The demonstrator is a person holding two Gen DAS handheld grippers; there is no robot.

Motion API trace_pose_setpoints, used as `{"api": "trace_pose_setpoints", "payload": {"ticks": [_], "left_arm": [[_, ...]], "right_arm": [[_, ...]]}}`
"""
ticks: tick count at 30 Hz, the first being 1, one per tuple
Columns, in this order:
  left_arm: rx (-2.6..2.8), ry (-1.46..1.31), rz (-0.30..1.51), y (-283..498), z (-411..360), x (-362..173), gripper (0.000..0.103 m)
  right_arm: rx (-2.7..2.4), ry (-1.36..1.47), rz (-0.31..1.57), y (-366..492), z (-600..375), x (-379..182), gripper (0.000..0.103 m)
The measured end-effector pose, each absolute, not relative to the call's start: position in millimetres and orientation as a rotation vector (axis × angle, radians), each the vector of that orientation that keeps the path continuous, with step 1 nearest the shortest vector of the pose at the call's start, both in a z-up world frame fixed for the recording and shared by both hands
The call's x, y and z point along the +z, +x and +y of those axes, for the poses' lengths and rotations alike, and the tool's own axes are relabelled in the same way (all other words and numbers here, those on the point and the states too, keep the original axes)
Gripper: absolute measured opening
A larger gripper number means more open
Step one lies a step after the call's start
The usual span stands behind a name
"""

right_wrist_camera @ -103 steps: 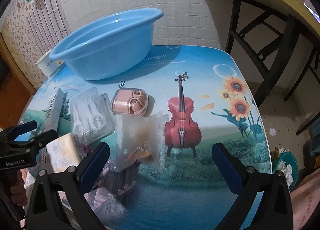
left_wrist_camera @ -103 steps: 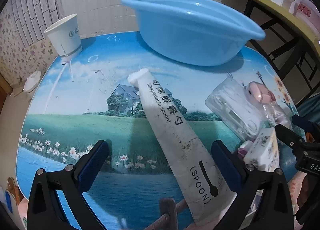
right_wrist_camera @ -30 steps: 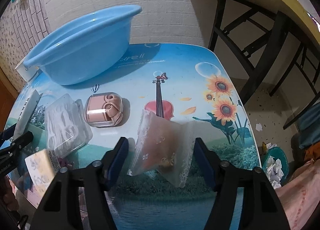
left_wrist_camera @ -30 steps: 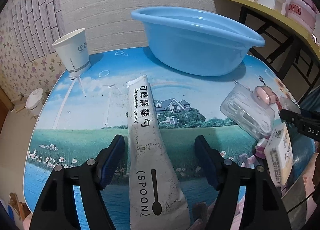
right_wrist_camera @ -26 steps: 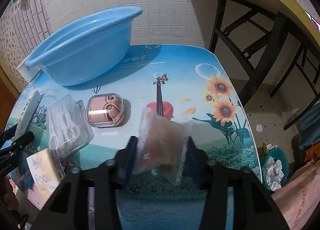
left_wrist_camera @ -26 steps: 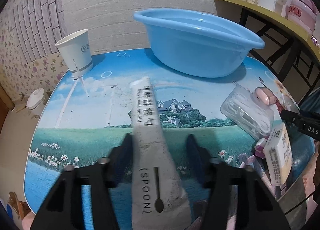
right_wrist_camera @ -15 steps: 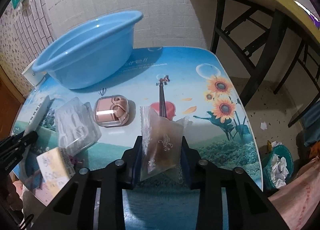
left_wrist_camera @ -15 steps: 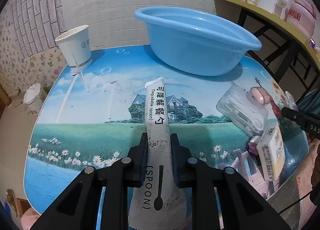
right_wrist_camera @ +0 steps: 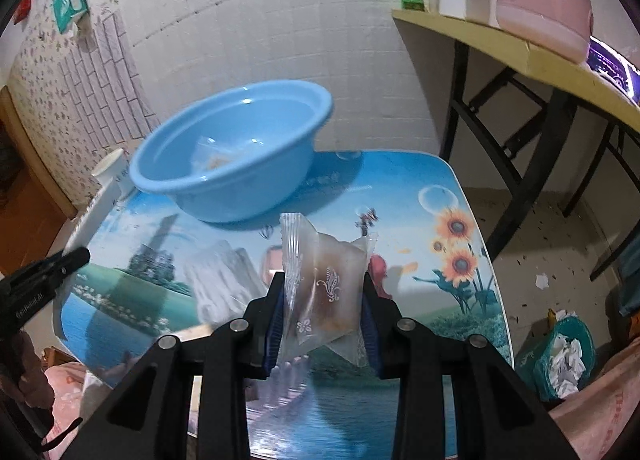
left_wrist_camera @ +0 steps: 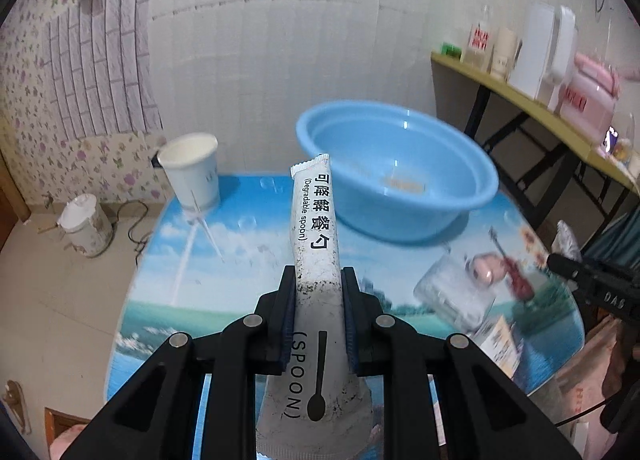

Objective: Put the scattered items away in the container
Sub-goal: 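Carry both packets over the blue basin and open both grippers to drop them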

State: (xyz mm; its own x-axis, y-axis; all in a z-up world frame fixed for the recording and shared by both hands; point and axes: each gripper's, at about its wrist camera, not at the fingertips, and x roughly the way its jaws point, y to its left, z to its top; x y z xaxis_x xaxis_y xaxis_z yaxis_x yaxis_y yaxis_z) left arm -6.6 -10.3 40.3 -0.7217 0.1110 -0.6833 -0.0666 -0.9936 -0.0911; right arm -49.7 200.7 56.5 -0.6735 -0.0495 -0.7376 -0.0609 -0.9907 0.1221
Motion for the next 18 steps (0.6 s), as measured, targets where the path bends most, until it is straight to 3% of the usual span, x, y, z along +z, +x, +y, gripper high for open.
{"api": "trace_pose_setpoints", "payload": {"ticks": [18], "left_arm": [[2.785, -1.085, -0.057, -33.0, 7.2, 80.0, 0.019]], "right_arm": [[2.973, -1.280, 0.216, -75.1, 176.7, 92.3, 0.035]]}}
